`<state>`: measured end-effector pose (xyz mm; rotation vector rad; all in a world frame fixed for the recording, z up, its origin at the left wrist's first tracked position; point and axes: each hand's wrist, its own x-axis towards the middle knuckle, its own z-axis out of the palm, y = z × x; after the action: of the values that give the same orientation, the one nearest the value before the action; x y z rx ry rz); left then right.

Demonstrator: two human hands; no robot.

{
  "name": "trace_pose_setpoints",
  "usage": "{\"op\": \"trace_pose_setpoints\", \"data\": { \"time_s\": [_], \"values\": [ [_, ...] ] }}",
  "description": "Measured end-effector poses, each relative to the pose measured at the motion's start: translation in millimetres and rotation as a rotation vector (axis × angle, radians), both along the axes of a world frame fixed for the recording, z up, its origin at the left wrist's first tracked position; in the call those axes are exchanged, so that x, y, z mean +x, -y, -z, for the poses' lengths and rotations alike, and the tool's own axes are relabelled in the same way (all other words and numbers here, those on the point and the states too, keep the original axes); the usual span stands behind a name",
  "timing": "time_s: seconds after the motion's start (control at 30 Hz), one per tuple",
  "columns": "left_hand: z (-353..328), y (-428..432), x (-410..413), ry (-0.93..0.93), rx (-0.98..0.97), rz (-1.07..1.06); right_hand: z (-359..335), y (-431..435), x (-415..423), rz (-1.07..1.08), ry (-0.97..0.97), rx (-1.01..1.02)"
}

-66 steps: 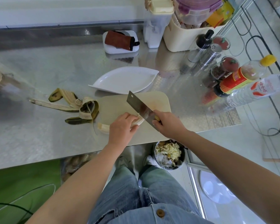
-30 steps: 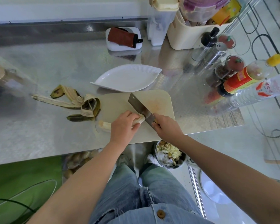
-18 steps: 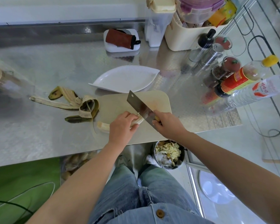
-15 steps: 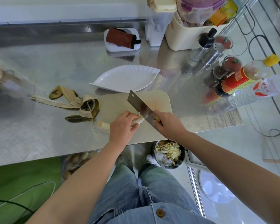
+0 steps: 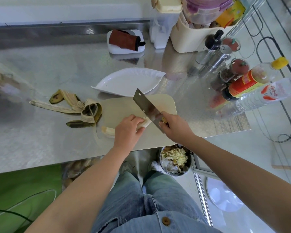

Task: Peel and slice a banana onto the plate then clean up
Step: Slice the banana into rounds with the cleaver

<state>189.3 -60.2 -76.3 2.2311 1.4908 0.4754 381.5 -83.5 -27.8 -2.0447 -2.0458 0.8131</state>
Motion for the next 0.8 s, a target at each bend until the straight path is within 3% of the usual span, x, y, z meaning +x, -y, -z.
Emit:
{"op": "trace_pose_setpoints", "data": {
  "time_s": [0.8],
  "values": [
    [0,0,4,0.014,-0.013,-0.014,16,9,-7,-0.023,0.111,-0.067]
  ]
}}
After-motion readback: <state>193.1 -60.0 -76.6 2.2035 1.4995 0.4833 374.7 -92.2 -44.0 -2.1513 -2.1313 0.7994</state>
